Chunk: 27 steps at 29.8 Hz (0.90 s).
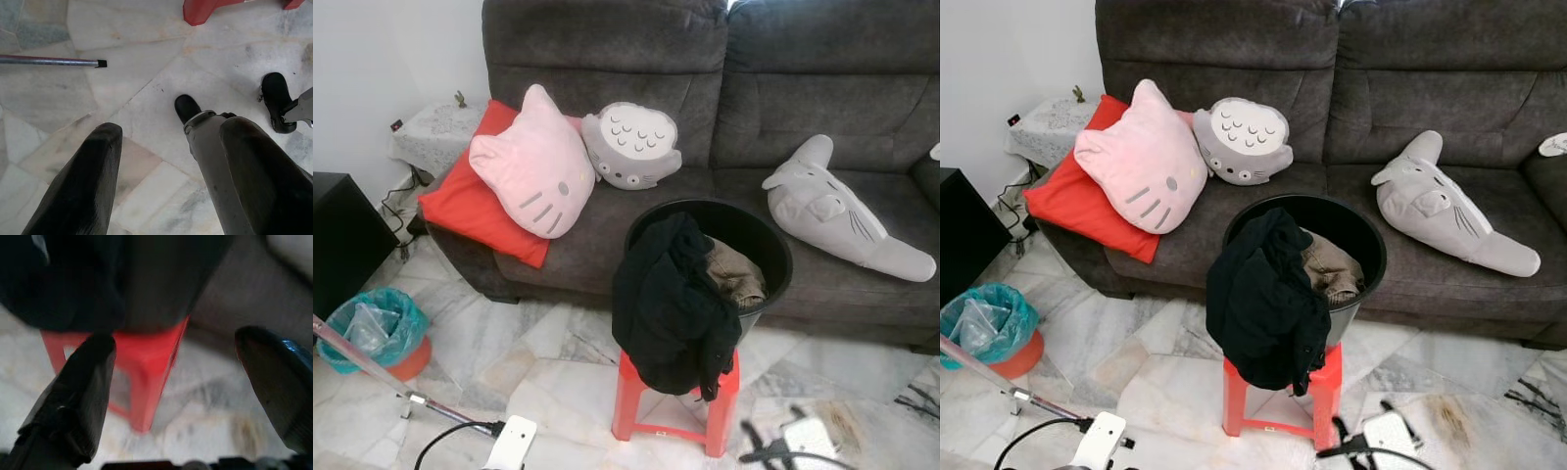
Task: Hang hanger
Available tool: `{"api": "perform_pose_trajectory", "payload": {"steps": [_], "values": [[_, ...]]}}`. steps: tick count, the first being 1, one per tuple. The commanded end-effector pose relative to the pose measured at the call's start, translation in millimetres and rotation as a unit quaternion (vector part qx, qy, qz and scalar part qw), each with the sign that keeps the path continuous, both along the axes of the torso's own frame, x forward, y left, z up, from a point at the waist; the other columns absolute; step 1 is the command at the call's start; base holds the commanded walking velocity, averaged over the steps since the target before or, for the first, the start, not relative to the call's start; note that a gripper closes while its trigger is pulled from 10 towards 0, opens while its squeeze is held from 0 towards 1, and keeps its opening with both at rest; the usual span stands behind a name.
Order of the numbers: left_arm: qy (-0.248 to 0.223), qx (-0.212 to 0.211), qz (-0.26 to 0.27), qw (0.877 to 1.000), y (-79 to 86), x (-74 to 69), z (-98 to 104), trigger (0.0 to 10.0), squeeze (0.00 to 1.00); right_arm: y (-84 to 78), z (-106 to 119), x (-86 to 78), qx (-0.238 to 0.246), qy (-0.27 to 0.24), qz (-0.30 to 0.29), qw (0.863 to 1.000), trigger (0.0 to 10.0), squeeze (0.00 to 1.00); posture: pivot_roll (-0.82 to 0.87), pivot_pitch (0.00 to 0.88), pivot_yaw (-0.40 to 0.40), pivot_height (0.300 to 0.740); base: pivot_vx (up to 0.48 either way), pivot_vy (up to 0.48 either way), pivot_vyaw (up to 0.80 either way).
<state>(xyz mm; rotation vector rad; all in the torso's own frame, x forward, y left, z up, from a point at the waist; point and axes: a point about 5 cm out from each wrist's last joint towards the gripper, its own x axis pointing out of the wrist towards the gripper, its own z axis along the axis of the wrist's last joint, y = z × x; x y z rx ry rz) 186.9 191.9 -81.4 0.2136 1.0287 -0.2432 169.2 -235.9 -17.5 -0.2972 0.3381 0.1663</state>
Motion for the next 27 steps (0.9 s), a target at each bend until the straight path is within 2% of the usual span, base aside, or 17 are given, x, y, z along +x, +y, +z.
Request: {"api": "perform_pose_trajectory", "payload": {"steps": [1,4,6,7,9,12,13,14,20,23,25,27], "values": [[0.002,0.002,0.003,1.000,5.1,-1.6,0.0,10.0,0.00,9.0,15.3,6.3,0.036,-0.033,0.017,0.999,10.0,0.00,-0.15,0.000,0.074,0.740,0.000,0.000,0.00],[0.003,0.002,0.002,1.000,5.2,-1.6,0.0,10.0,0.00,20.3,28.7,9.4,0.088,-0.052,0.040,0.994,10.0,0.00,-0.15,0.000,0.075,0.740,0.000,0.000,0.00],[0.003,0.002,0.002,1.000,5.3,-1.7,0.0,10.0,0.00,34.4,50.9,11.2,0.151,-0.080,0.072,0.983,10.0,0.00,-0.14,0.000,0.075,0.740,0.000,0.000,0.00],[0.003,0.002,0.002,1.000,5.3,-1.7,0.0,10.0,0.00,34.4,50.9,11.2,0.151,-0.080,0.072,0.983,10.0,0.00,-0.14,0.000,0.075,0.740,0.000,0.000,0.00],[0.003,0.001,0.002,1.000,5.2,-1.7,0.0,10.0,0.00,40.6,62.6,11.2,0.181,-0.091,0.091,0.975,10.0,0.00,-0.15,0.000,0.076,0.740,0.000,0.000,0.00],[0.003,-0.001,0.001,1.000,4.9,-1.6,0.1,10.0,0.00,51.6,82.5,4.0,0.227,-0.080,0.152,0.958,10.0,0.00,-0.15,0.000,0.076,0.740,0.000,0.000,0.00],[0.003,-0.001,0.001,1.000,4.9,-1.6,0.1,10.0,0.00,51.6,82.5,4.0,0.227,-0.080,0.152,0.958,10.0,0.00,-0.15,0.000,0.076,0.740,0.000,0.000,0.00],[0.003,-0.002,0.002,1.000,4.8,-1.6,0.1,10.0,0.00,54.7,90.4,-0.4,0.243,-0.071,0.182,0.950,10.0,0.00,-0.15,0.000,0.075,0.740,0.000,0.000,0.00],[0.003,-0.004,0.003,1.000,4.4,-1.7,0.0,10.0,0.00,56.3,103.2,-7.6,0.251,-0.047,0.237,0.937,10.0,0.00,-0.15,0.000,0.074,0.740,0.000,0.000,0.00],[0.003,-0.005,0.003,1.000,4.3,-1.8,-0.1,10.0,0.00,56.4,103.3,-12.6,0.250,-0.015,0.259,0.933,10.0,0.00,-0.15,0.000,0.073,0.740,0.000,0.000,0.00],[0.003,-0.004,0.003,1.000,4.4,-1.9,-0.1,10.0,0.00,56.8,100.0,-20.2,0.245,0.023,0.284,0.927,10.0,0.00,-0.15,0.000,0.073,0.740,0.000,0.000,0.00],[0.003,-0.004,0.003,1.000,4.5,-1.9,-0.1,10.0,0.00,56.1,96.7,-23.4,0.226,0.044,0.294,0.928,10.0,0.00,-0.15,0.000,0.073,0.740,0.000,0.000,0.00]]}}
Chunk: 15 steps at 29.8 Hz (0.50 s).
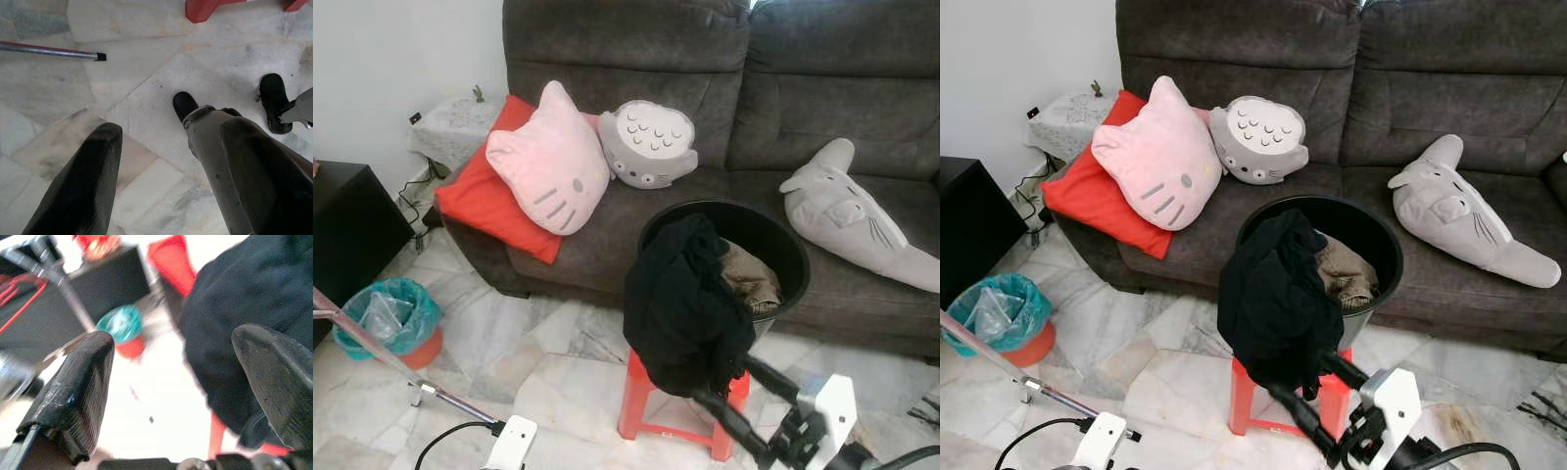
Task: Hang hanger
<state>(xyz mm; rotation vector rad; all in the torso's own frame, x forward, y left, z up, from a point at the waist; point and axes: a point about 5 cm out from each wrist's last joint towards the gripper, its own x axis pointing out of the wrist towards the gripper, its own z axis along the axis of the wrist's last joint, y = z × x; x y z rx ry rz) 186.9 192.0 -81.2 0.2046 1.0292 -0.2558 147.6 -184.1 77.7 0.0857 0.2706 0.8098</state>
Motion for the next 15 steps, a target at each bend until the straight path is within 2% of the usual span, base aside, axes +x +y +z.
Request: {"api": "perform_pose_trajectory", "payload": {"steps": [1,2,3,5,7,10,15], "values": [[0.001,0.003,0.006,1.000,4.5,-1.7,-0.2,10.0,0.00,0.8,-6.3,-1.7,-0.043,0.010,0.011,0.999,10.0,0.00,-0.15,0.000,0.073,0.740,0.000,0.000,0.00],[0.001,0.003,0.006,1.000,4.5,-1.7,-0.2,10.0,0.00,0.8,-6.3,-1.7,-0.043,0.010,0.011,0.999,10.0,0.00,-0.15,0.000,0.073,0.740,0.000,0.000,0.00],[0.001,0.003,0.007,1.000,4.7,-1.6,-0.1,10.0,0.00,-8.8,-22.4,1.1,-0.105,0.029,-0.022,0.994,10.0,0.00,-0.15,0.000,0.075,0.740,0.000,0.000,0.00],[0.001,0.004,0.006,1.000,4.7,-1.6,-0.1,10.0,0.00,-15.4,-31.8,1.9,-0.138,0.036,-0.041,0.989,10.0,0.00,-0.15,0.000,0.076,0.740,0.000,0.000,0.00],[0.001,0.003,0.006,1.000,4.7,-1.5,-0.1,10.0,0.00,-19.9,-47.4,-2.8,-0.163,0.060,-0.063,0.983,10.0,0.00,-0.15,0.000,0.076,0.740,0.000,0.000,0.00],[0.001,0.004,0.005,1.000,4.7,-1.4,0.0,10.0,0.00,-18.5,-57.8,-6.7,-0.172,0.081,-0.070,0.979,10.0,0.00,-0.15,0.000,0.076,0.740,0.000,0.000,0.00],[0.001,0.003,0.006,1.000,4.5,-1.4,-0.1,10.0,0.00,-22.5,-76.3,-10.7,-0.217,0.103,-0.086,0.967,10.0,0.00,-0.15,0.000,0.077,0.740,0.000,0.000,0.00]]}}
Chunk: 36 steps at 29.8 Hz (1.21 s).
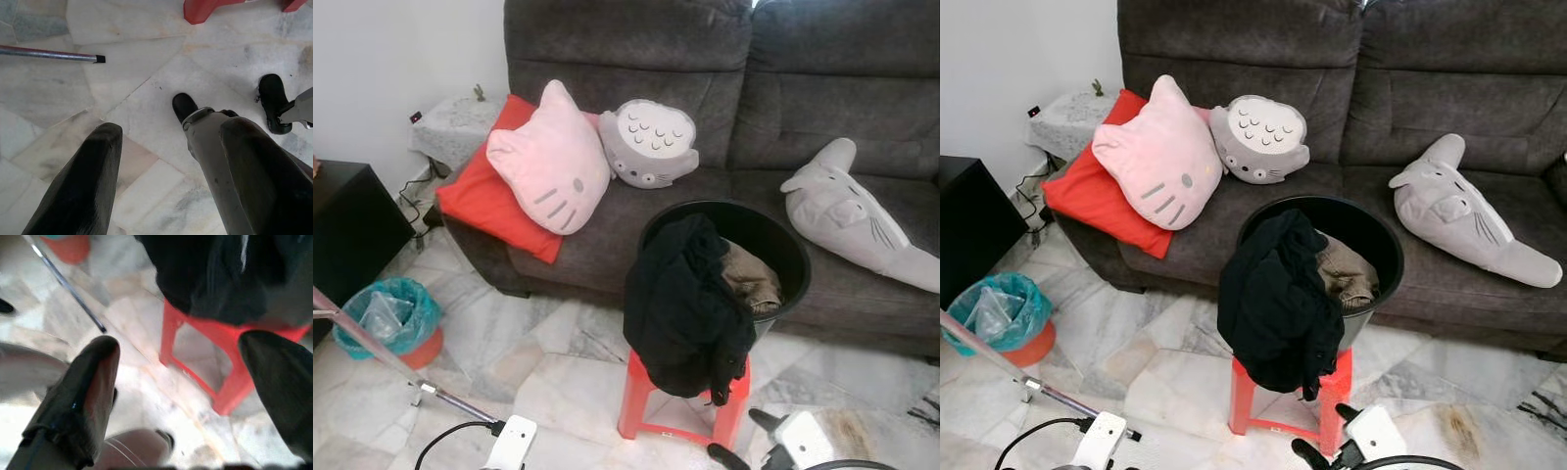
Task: Hang hanger
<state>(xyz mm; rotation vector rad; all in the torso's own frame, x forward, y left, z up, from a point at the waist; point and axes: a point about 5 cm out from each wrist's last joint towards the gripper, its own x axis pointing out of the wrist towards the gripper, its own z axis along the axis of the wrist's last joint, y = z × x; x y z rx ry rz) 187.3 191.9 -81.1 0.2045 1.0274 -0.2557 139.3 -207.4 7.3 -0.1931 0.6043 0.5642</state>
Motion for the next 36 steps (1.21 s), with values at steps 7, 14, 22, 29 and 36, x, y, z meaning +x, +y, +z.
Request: {"api": "perform_pose_trajectory", "payload": {"steps": [7,14,22,29,36], "values": [[0.002,0.004,0.006,1.000,4.9,-1.8,-0.2,10.0,0.00,-20.2,-18.5,12.0,-0.105,-0.020,-0.081,0.991,10.0,0.00,-0.15,0.000,0.080,0.740,0.000,0.000,0.00],[0.001,0.004,0.005,1.000,4.8,-1.6,-0.1,10.0,0.00,-26.3,-14.0,33.5,-0.124,-0.070,-0.119,0.983,10.0,0.00,-0.14,0.000,0.080,0.740,0.000,0.000,0.00],[0.000,0.006,0.006,1.000,5.1,-1.5,0.0,10.0,0.00,-28.5,1.6,59.0,-0.115,-0.137,-0.136,0.974,10.0,0.00,-0.14,0.000,0.082,0.740,0.000,0.000,0.00],[0.000,0.005,0.006,1.000,5.0,-1.5,-0.1,10.0,0.00,-16.6,-4.9,65.4,-0.099,-0.125,-0.097,0.982,10.0,0.00,-0.14,0.000,0.082,0.740,0.000,0.000,0.00],[0.001,0.005,0.008,1.000,5.3,-1.9,-0.2,10.0,0.00,0.3,-11.2,56.8,-0.070,-0.106,-0.048,0.991,10.0,0.00,-0.14,0.000,0.082,0.740,0.000,0.000,0.00]]}}
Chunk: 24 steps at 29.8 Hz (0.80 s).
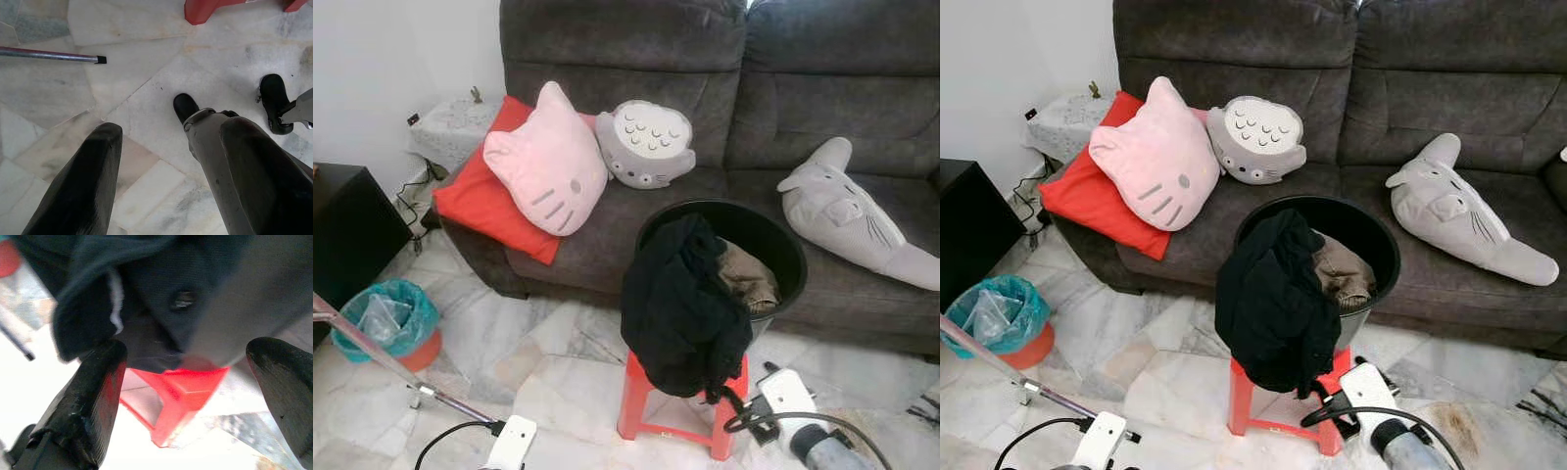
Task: Hang hanger
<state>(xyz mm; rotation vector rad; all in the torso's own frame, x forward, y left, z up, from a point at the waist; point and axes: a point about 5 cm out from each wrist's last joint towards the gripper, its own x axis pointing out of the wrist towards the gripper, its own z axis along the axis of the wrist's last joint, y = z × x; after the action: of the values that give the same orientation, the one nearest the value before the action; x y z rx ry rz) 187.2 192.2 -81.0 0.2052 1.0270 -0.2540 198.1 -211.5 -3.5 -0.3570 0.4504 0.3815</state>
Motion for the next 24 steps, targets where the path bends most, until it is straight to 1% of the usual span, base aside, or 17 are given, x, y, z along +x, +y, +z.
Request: {"api": "perform_pose_trajectory", "payload": {"steps": [1,6,9,15,21,24], "values": [[0.001,0.005,0.007,1.000,5.0,-1.8,-0.2,10.0,0.00,3.6,-0.9,-2.2,0.006,-0.001,0.006,1.000,10.0,0.00,-0.14,0.000,0.082,0.740,0.000,0.000,0.00],[0.000,0.005,0.005,1.000,5.1,-1.6,-0.1,10.0,0.00,-1.1,-0.2,-1.1,-0.002,-0.010,-0.005,1.000,10.0,0.00,-0.14,0.000,0.085,0.740,0.000,0.000,0.00],[-0.001,0.006,0.005,1.000,4.9,-1.3,0.1,10.0,0.00,-9.7,6.0,7.4,-0.012,-0.031,-0.024,0.999,10.0,0.00,-0.14,0.000,0.084,0.740,0.000,0.000,0.00],[-0.002,0.007,0.006,1.000,5.0,-1.3,0.1,10.0,0.00,-18.3,11.9,17.2,-0.030,-0.055,-0.052,0.997,10.0,0.00,-0.14,0.000,0.083,0.740,0.000,0.000,0.00],[-0.001,0.008,0.005,1.000,5.1,-1.4,0.0,10.0,0.00,-18.3,11.6,20.4,-0.036,-0.059,-0.054,0.996,10.0,0.00,-0.14,0.000,0.084,0.740,0.000,0.000,0.00],[-0.001,0.009,0.005,1.000,5.3,-1.5,0.0,10.0,0.00,-17.0,13.0,24.3,-0.044,-0.072,-0.055,0.995,10.0,0.00,-0.14,0.000,0.084,0.740,0.000,0.000,0.00]]}}
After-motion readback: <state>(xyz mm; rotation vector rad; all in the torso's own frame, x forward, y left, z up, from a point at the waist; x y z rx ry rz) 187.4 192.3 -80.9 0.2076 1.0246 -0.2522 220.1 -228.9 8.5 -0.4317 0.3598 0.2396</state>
